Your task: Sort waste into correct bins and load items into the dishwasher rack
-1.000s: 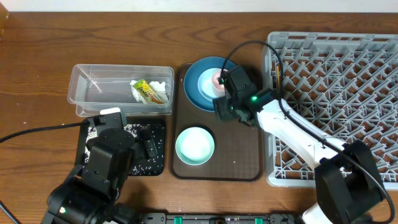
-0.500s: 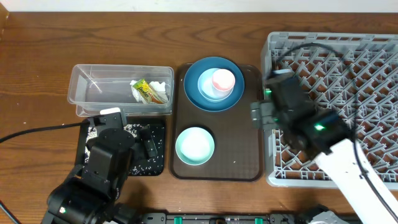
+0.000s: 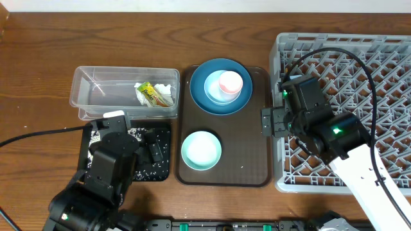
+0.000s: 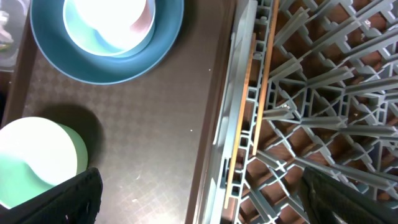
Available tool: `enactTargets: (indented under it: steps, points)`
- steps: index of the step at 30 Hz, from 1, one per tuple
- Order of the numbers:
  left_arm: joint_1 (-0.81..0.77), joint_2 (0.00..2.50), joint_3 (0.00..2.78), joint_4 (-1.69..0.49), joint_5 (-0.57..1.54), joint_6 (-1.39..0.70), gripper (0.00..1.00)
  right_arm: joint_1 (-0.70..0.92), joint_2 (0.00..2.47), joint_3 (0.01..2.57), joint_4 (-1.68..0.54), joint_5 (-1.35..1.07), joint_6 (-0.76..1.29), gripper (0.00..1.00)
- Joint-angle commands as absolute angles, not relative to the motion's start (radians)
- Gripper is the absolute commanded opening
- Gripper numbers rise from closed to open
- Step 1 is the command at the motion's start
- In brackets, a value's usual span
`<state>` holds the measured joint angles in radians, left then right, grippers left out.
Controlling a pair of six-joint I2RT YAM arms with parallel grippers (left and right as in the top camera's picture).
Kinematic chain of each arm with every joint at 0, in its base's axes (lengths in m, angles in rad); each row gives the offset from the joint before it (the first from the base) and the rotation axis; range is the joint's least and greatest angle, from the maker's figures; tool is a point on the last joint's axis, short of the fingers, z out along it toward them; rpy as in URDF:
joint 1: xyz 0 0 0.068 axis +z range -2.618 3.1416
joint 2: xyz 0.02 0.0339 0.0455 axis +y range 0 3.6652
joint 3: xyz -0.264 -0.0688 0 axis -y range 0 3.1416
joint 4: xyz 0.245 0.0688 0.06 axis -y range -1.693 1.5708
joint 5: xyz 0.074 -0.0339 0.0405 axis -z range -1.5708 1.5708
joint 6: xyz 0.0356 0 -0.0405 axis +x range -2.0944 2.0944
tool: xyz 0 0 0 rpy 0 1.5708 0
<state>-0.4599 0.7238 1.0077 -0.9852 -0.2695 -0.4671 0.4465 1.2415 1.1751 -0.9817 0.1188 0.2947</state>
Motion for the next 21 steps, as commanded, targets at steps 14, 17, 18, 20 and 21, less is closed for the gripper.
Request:
enactTargets:
  steps: [14,17,18,20,21]
  points:
    - [-0.456,0.724,1.014,-0.983,-0.290,-0.458,0.93,0.439,1.242,1.178,-0.972,0.098,0.290,0.99]
    - [-0.456,0.724,1.014,-0.983,-0.289,-0.458,0.92,0.439,1.242,1.178,-0.973,0.097,0.291,0.99]
    - [-0.456,0.724,1.014,-0.983,-0.289,-0.458,0.92,0.439,1.242,1.178,-0.973,0.097,0.291,0.99]
    - [-0.456,0.724,1.014,-0.983,-0.289,-0.458,0.93,0.439,1.242,1.178,-0.970,0.101,0.290,0.99]
    - [-0.456,0.724,1.014,-0.983,-0.272,-0.458,0.92,0.439,1.242,1.178,-0.966,0.105,0.290,0.99]
